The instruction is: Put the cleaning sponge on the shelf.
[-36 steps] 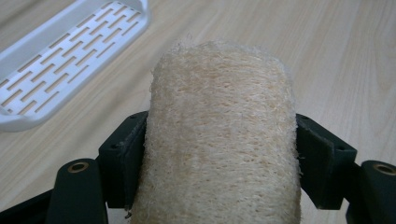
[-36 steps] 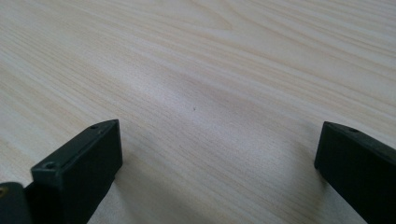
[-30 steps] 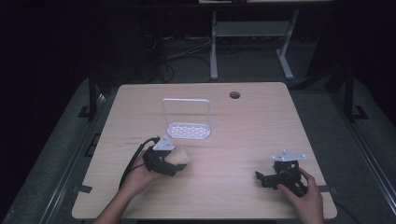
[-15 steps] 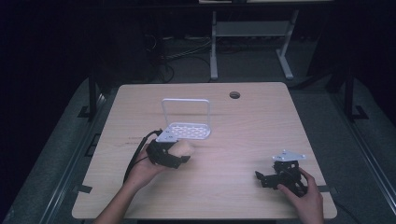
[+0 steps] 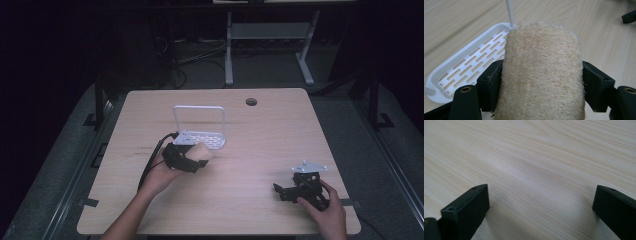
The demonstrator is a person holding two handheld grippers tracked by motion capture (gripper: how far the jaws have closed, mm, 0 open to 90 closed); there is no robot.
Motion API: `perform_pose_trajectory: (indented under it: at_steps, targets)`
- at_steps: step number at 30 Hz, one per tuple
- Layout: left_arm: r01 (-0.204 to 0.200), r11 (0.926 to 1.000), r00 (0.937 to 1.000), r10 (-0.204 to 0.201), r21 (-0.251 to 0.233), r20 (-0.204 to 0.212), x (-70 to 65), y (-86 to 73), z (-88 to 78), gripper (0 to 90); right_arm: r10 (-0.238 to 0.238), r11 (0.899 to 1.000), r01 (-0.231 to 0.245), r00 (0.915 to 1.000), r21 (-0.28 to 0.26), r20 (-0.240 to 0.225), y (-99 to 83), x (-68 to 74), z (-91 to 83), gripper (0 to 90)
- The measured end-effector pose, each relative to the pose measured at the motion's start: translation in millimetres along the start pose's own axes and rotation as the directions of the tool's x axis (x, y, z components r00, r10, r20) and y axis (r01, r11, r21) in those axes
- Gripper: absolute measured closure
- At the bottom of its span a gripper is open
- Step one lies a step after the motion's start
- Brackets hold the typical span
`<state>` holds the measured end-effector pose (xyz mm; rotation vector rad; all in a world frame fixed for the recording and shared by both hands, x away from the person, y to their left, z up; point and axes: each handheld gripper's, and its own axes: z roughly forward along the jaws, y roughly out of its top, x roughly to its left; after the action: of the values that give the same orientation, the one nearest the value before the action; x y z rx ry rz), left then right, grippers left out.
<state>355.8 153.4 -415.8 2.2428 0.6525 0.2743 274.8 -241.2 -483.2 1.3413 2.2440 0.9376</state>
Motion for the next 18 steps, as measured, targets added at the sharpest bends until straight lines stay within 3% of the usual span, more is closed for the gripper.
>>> perform_pose_trajectory:
  at_steps: [18]
  targets:
    - [0.020,0.9998,0.9993,-0.020,-0.001,-0.031,12.8,12.8,17.8,26.6,0.000,1.000,0.000,1.0000,0.000,0.000,0.0,0.0,0.0,0.7]
